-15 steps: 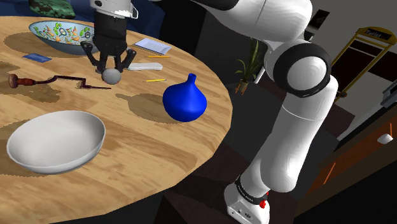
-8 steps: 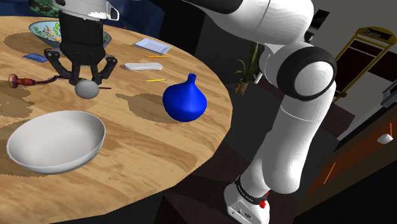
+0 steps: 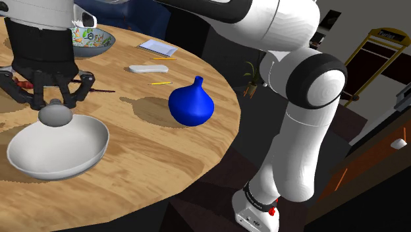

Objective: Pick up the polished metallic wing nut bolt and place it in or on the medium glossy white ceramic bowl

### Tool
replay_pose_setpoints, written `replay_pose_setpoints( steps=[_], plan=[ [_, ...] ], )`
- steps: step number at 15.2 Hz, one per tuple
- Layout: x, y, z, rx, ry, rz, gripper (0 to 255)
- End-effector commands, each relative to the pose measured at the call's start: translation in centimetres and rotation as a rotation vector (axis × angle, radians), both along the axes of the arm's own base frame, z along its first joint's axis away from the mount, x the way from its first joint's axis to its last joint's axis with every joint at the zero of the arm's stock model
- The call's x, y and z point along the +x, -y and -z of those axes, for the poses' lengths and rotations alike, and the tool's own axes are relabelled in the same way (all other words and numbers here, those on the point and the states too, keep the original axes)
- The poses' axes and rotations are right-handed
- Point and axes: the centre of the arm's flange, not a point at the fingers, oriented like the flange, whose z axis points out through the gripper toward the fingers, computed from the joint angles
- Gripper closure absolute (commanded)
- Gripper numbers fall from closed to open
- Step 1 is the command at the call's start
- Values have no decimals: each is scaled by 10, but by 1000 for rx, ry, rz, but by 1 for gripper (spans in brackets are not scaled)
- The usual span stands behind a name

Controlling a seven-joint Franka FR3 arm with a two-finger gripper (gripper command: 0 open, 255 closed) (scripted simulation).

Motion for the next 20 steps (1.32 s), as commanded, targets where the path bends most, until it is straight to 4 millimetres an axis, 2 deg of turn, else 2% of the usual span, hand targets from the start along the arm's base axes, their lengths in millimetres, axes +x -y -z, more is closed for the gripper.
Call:
replay_pose_setpoints(
  steps=[1, 12, 20],
  plan=[
    [-1, -2, 9, 0, 0, 1, 255],
    [-1, -2, 68, 0, 0, 1, 255],
    [-1, -2, 68, 0, 0, 1, 255]
  ],
)
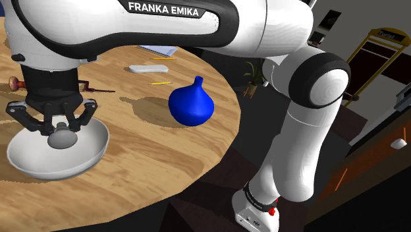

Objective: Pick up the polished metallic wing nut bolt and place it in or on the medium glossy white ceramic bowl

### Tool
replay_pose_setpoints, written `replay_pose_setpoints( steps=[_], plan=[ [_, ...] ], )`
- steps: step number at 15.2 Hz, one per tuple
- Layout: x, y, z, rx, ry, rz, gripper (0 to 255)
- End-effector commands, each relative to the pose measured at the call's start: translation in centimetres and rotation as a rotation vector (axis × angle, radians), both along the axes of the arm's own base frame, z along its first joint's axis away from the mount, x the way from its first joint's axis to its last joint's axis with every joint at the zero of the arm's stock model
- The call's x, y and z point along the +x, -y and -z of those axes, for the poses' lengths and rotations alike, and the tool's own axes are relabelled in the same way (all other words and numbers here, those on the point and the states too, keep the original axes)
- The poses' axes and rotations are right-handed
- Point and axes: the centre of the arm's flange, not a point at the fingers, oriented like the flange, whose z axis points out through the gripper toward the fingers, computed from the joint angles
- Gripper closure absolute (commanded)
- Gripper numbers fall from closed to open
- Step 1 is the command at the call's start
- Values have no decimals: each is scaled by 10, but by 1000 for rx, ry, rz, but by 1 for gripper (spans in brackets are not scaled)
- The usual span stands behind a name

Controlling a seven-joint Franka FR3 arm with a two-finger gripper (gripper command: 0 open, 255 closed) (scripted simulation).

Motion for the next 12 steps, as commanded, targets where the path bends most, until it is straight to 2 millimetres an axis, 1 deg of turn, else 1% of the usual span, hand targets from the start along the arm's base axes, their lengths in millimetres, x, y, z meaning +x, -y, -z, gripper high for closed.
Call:
replay_pose_setpoints(
  steps=[1, 6, 9, 10, 12],
  plan=[
    [0, 0, 0, 0, 0, 0, 0],
    [0, 0, 0, 0, 0, 0, 0],
    [5, 4, -39, 0, 0, 0, 0],
    [6, 6, -49, 0, 0, 0, 0],
    [6, 6, -49, 0, 0, 0, 0]
  ],
)
